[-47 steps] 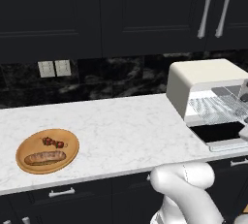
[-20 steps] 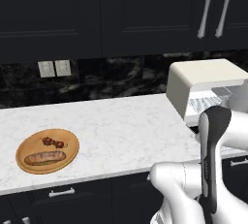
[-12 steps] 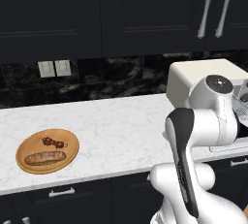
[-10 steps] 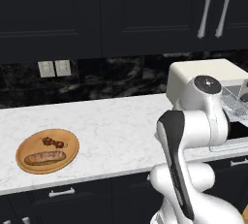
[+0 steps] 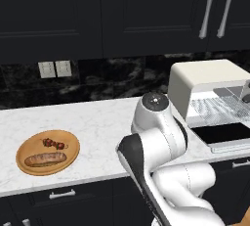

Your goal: Pick up the kebab skewer and baguette bread, and place them inside the toaster oven. Close the toaster oven door and start by setting the timer.

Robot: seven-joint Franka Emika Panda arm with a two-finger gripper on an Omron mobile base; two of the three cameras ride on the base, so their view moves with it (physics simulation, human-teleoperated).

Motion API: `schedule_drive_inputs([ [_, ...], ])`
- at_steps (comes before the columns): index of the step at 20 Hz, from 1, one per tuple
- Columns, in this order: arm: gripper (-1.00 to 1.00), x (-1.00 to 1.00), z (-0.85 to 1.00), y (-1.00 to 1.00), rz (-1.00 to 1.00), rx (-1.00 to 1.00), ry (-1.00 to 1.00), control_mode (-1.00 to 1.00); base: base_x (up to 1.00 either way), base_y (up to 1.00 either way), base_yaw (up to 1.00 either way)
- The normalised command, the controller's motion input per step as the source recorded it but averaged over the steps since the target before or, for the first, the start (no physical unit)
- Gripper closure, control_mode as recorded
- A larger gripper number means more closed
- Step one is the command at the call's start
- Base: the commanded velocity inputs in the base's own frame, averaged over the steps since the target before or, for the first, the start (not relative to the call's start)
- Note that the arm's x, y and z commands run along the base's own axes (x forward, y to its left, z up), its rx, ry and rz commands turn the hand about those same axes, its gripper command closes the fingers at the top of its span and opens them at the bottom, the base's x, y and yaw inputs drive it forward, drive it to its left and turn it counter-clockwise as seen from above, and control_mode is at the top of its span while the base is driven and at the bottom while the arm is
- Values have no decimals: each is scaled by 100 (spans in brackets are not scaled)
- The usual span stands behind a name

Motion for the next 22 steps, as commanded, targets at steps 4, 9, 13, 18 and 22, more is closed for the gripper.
schedule_drive_inputs([
  [4,100,-5,-55,100,5,-2,2,-100,0,0,0],
  [9,-100,57,-20,100,8,-1,4,-100,0,0,0],
  [13,-100,71,0,100,20,0,8,-100,0,0,0],
  [18,-100,60,-3,100,23,-1,24,-100,0,0,0],
  [22,-100,28,-38,88,27,-11,22,-100,0,0,0],
])
